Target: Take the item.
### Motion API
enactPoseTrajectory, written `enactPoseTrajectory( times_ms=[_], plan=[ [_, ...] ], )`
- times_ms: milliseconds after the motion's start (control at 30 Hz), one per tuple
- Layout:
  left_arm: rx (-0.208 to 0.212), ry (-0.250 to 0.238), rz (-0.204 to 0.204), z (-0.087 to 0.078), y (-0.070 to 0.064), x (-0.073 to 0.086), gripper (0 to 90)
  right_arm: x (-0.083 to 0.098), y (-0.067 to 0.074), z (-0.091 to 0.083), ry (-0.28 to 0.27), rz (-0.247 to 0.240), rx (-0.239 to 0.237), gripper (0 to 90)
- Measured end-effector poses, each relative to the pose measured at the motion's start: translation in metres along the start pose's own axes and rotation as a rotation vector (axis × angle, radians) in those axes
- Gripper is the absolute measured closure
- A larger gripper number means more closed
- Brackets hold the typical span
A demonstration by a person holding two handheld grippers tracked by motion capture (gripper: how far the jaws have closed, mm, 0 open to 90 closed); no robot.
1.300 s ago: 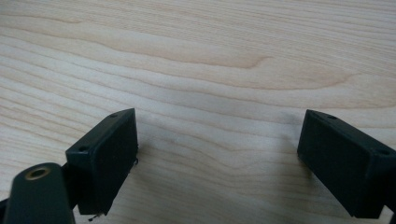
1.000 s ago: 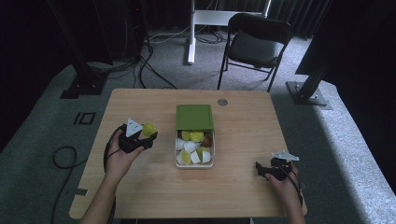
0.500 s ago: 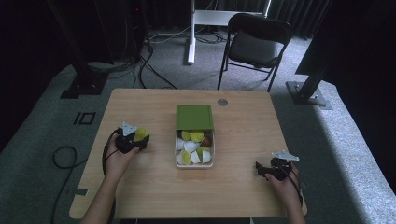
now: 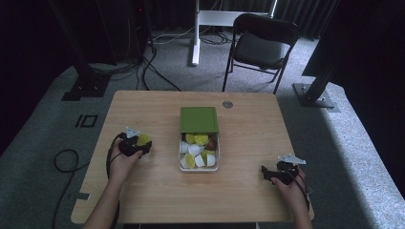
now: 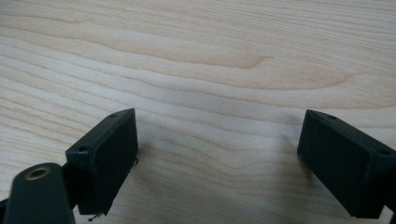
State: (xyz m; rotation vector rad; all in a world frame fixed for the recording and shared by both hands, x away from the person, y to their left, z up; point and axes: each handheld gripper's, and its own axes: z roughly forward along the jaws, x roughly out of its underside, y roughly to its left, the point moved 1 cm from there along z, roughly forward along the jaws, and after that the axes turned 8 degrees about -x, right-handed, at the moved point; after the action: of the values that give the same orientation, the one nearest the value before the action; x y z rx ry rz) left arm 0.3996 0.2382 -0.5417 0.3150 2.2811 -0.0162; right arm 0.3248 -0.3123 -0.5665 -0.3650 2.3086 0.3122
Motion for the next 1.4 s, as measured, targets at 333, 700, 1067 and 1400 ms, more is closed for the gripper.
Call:
enactPoseTrajectory(
  times_ms=[333,700,1067,1400],
  plan=[
    [0.009,0.017,-0.013,0.004,0.001,0.000,40.3,0.000,0.000,0.000,0.000,0.000,0.000,12.0],
    [0.064,-0.082,-0.026,-0.010,0.002,-0.004,21.5,0.000,0.000,0.000,0.000,0.000,0.000,12.0],
    [0.115,-0.154,0.028,-0.036,-0.002,0.000,17.7,0.000,0.000,0.000,0.000,0.000,0.000,12.0],
    [0.226,-0.241,0.077,-0.054,-0.017,0.009,17.7,0.000,0.000,0.000,0.000,0.000,0.000,12.0]
  ],
)
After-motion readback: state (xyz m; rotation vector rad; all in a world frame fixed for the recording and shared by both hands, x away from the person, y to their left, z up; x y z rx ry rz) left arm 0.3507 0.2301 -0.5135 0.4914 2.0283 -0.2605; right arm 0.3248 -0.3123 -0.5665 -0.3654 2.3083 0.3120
